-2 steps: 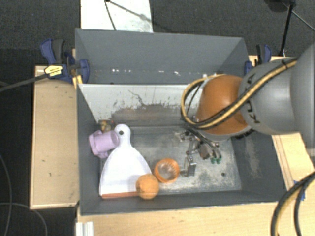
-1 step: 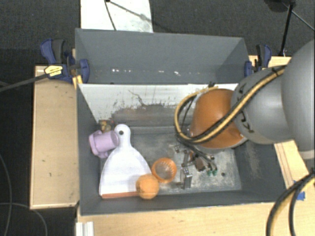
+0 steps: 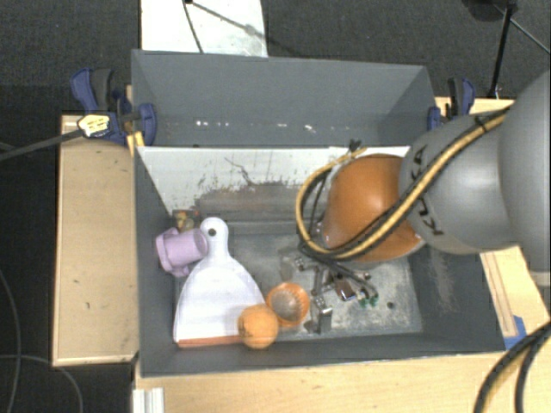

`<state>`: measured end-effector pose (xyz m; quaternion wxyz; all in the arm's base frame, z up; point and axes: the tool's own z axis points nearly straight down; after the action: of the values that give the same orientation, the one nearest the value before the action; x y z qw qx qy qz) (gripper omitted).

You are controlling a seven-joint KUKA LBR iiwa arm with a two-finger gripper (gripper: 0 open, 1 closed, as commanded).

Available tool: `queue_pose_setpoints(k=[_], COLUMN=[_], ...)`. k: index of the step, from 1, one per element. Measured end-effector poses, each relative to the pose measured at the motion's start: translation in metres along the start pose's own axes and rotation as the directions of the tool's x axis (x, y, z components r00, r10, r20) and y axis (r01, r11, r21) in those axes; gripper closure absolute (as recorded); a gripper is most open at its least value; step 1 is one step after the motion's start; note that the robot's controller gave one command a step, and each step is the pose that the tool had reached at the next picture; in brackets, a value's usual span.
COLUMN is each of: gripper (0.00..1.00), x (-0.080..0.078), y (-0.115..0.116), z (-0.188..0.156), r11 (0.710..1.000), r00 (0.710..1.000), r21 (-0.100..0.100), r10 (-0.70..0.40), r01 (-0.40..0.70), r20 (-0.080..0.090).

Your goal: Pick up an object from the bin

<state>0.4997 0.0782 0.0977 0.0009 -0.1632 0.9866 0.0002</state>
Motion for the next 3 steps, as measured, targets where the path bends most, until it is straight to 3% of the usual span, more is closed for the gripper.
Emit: queue_pose_setpoints(k=[1, 2, 3], gripper=[1.00, 0.00, 0.00], x=[-0.0184, -0.0184, -0.0184], y=[0.0069, 0.0070, 0.0070], z=[-0.0109, -0.0109, -0.0109], r11=[0.940, 0.941, 0.941], r00=[0.940, 0.941, 0.941], r21=[0.000, 0.000, 0.000], r10=[0.341, 0.339, 0.339], r01=[-0.341, -0.339, -0.339], r20=[0.001, 0.001, 0.001])
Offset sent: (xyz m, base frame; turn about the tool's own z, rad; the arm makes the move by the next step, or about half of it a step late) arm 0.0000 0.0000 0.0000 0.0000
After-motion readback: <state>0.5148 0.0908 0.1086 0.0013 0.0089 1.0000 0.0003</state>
